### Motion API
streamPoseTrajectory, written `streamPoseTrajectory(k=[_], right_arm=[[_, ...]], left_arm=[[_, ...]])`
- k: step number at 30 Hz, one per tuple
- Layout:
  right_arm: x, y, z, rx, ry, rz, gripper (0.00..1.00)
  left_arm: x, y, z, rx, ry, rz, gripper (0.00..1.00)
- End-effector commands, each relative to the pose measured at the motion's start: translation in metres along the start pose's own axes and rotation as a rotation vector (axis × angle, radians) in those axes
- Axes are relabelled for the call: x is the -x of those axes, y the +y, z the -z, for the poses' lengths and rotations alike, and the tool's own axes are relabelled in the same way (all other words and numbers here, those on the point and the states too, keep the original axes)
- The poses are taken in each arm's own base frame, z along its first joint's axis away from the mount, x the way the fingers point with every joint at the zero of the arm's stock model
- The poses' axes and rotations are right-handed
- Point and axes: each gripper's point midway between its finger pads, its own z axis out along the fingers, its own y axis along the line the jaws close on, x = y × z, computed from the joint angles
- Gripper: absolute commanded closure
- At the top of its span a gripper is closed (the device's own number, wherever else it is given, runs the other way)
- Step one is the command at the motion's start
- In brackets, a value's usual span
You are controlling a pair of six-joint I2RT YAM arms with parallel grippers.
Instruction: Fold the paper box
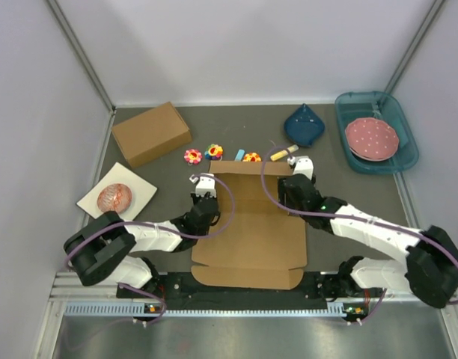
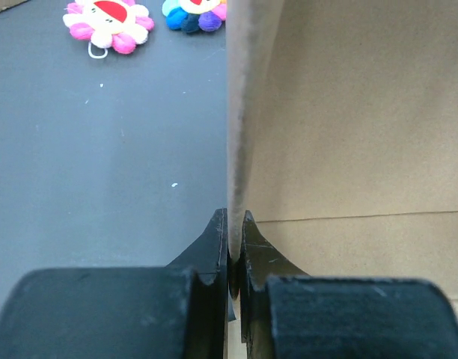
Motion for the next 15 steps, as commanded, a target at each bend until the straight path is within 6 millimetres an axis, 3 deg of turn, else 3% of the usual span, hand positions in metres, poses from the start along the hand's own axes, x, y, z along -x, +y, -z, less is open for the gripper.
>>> streamPoseTrajectory(k=[1,6,9,10,15], right_arm=[[0.023,0.018,0.032,0.146,-0.04,-0.035,0.29],[0.036,0.025,0.065,0.271,-0.077,-0.077,0.24],[0.036,0.048,0.086,0.456,-0.099,-0.064,0.24],[0.037,0.047,0.093,0.484,-0.12,-0.077,0.23],[0.061,0.035,0.115,0.497,-0.258,-0.178,0.24]], left_arm=[[0.011,0.008,-0.001,0.046,-0.104,0.045,1.0],[0.015,0.009,-0.005,0.091,-0.171,0.082,1.0],[0.014,0.008,-0.006,0.101,-0.206,0.127,1.0],[0.021,0.006,-0.006,0.091,-0.241,0.172,1.0],[0.011,0.008,-0.011,0.091,-0.272,0.174,1.0]])
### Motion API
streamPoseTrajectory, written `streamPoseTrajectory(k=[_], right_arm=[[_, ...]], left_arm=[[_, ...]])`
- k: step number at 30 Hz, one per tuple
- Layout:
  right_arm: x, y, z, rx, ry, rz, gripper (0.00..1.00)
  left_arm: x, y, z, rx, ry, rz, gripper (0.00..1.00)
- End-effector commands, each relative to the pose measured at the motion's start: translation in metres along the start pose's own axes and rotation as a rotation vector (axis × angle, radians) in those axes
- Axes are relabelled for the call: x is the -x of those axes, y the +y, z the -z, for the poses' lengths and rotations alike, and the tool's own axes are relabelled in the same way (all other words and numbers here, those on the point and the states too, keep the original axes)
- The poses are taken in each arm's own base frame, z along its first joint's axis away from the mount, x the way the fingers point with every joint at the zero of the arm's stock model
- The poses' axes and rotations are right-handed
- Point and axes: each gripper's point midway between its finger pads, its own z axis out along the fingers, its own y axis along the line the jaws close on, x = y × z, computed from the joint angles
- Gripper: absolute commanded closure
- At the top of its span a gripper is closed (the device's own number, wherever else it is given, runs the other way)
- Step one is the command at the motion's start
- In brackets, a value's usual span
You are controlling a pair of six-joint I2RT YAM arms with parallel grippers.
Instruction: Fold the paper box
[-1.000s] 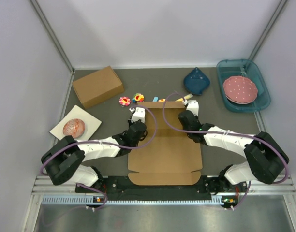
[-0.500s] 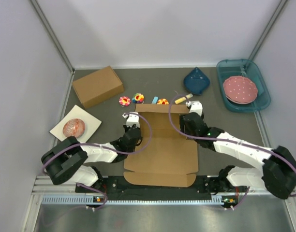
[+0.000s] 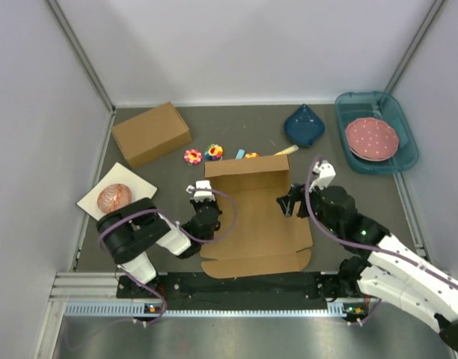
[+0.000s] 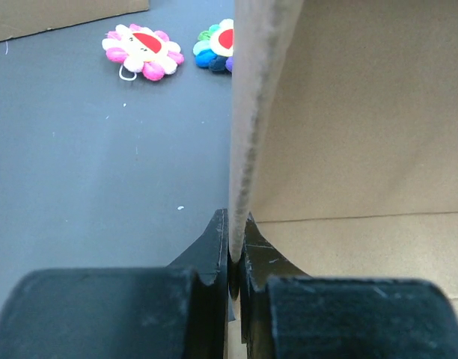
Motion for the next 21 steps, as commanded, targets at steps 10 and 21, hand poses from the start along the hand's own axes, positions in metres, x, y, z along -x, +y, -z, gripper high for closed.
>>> streamPoseTrajectory(k=[10,21], right_arm=[[0.115,-0.003,0.016,0.076,-0.33,-0.203,0.23],[0.101,-0.024,-0.054,0.111,-0.273,-0.276,0.25]], left_arm=[[0.013,-0.008,-0.007,-0.033,-0.108,-0.061,1.0],[0.007,-0.009,-0.01,-0.04,-0.095,-0.127,1.0]])
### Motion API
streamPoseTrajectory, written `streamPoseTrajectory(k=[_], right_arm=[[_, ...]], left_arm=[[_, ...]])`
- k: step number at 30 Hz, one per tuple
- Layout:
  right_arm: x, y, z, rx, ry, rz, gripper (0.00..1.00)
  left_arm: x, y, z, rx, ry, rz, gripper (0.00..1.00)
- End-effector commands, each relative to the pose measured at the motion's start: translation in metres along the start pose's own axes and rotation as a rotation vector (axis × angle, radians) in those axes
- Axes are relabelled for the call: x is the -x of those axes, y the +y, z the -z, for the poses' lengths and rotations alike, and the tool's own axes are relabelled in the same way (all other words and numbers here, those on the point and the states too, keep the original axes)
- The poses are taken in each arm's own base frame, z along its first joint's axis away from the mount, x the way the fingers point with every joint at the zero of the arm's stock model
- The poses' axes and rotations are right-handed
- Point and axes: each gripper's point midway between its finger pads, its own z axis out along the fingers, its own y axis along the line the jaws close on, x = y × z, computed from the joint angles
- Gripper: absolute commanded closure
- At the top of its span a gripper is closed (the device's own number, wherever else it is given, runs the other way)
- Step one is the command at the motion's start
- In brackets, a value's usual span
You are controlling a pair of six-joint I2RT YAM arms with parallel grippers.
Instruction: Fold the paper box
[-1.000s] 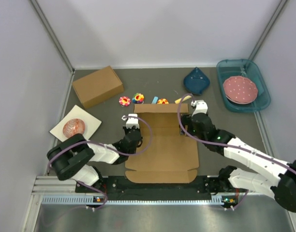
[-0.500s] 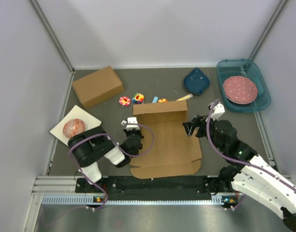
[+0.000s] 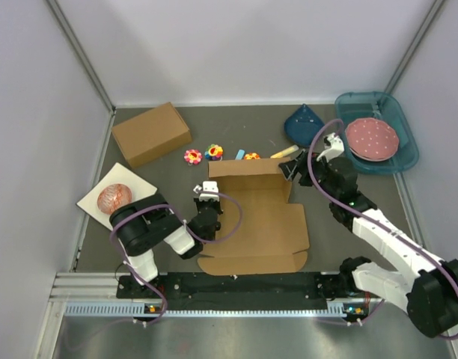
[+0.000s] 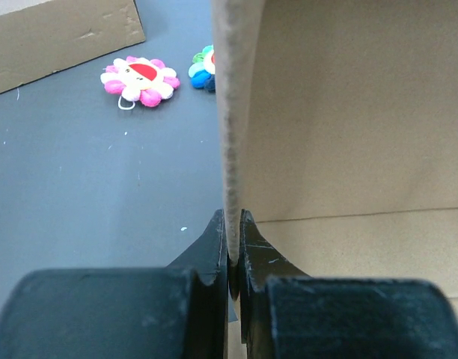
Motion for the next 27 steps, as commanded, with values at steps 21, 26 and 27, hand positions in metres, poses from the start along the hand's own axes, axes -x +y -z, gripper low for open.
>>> streamPoseTrajectory(k=[21,26,27], right_arm=[[-0.028,-0.04,-0.017,-0.086,0.032,0.059,0.37],[-0.027,-0.043,-0.017,-0.102,0.035,0.069,0.37],[-0.027,-0.043,-0.017,-0.104,0.036,0.071,0.37]], left_arm=[[0.04,-0.024,0.04,-0.272,0.01,0.022,0.31],[0.053,-0.048,0.074,-0.457,0.169,-0.075,0.29],[0.055,-0.049,0.079,-0.47,0.173,-0.076,0.28]])
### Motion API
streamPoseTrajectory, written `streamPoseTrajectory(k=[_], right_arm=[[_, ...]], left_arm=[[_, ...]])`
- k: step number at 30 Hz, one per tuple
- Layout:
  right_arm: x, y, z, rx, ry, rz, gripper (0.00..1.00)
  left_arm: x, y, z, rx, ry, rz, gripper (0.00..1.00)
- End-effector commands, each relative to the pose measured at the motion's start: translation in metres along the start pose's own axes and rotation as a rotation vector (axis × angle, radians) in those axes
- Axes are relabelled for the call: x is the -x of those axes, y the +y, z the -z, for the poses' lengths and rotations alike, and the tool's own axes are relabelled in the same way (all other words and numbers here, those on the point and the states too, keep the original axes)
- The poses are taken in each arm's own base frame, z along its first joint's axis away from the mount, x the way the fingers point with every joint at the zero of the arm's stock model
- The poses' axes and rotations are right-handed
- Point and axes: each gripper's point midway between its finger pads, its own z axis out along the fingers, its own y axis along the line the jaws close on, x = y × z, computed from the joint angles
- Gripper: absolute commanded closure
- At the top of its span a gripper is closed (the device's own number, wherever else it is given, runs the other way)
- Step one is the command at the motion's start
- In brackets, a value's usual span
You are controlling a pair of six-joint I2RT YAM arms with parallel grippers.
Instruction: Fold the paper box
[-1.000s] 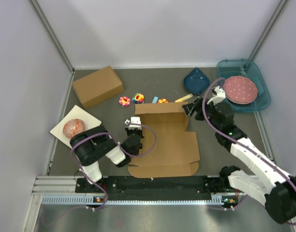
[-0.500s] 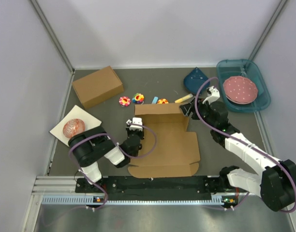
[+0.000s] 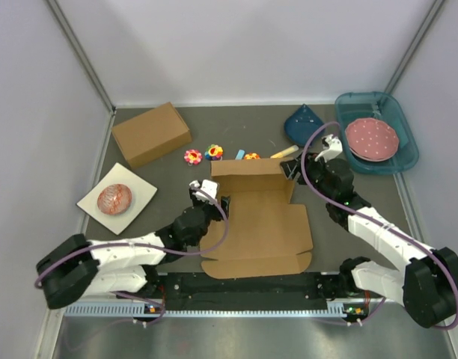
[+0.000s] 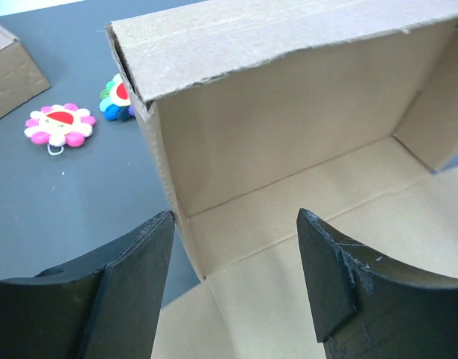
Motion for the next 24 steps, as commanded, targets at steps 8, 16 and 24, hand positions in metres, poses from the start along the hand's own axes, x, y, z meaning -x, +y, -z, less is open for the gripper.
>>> streamPoseTrajectory(k=[8,16,24], right_arm=[[-0.019,-0.027,0.005,-0.098,0.061,0.044,0.37],[-0.022,-0.026,0.007,-0.09,0.074,0.037,0.37],[-0.034,-0.029,0.014,-0.084,0.093,0.026,0.37]], left_arm=[[0.08,-0.022,0.054,-0.182,-0.029,0.212,0.27],[0.125,-0.006,0.026,-0.114,-0.057,0.483,0.19],[0.092,0.01,0.0,-0.221,-0.022,0.771,0.24]])
